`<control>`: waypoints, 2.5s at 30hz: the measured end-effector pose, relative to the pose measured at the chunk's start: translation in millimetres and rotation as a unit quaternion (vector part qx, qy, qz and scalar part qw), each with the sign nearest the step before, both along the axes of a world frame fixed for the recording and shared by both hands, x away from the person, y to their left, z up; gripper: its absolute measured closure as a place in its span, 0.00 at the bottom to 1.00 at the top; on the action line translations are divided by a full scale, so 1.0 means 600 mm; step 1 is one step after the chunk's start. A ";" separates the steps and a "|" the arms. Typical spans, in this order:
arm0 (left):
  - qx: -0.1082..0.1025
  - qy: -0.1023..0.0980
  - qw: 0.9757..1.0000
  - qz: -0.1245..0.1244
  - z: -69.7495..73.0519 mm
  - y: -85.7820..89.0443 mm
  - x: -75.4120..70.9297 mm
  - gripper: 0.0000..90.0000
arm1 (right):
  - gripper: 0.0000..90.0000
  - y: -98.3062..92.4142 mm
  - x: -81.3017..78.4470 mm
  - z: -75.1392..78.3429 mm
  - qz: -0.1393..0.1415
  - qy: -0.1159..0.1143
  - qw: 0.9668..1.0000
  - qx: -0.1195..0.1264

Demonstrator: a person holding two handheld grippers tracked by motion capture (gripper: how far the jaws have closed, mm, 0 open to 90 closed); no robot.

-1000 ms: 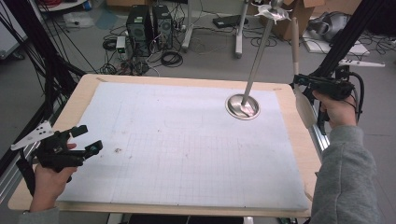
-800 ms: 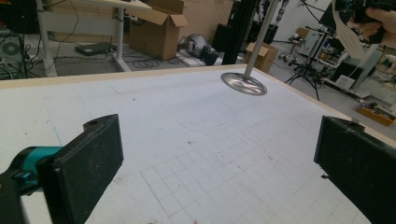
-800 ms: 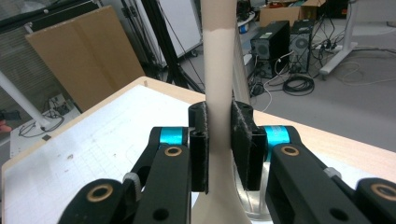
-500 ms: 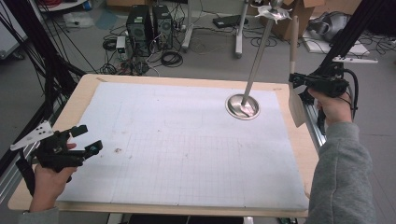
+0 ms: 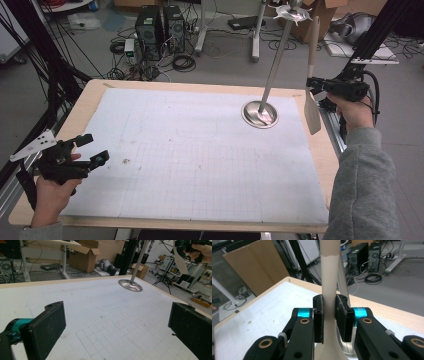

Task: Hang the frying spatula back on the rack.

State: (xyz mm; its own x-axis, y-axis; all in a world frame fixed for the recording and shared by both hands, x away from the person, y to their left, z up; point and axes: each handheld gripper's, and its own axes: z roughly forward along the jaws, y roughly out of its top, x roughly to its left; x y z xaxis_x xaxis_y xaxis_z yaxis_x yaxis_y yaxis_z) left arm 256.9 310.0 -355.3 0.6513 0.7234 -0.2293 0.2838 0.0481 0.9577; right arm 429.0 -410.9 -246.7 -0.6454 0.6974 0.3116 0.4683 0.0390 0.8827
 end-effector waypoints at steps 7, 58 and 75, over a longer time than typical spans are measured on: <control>0.002 0.001 1.000 0.000 0.000 -0.001 -0.001 0.02 | 0.87 0.006 0.006 -0.005 0.009 0.009 1.000 -0.001; 0.005 0.000 1.000 0.002 0.000 0.000 -0.007 0.02 | 0.75 0.036 0.025 -0.020 -0.022 0.001 0.999 -0.028; 0.003 -0.004 1.000 -0.001 0.005 -0.002 -0.003 0.02 | 0.17 0.045 -0.008 -0.016 -0.032 -0.059 0.998 -0.015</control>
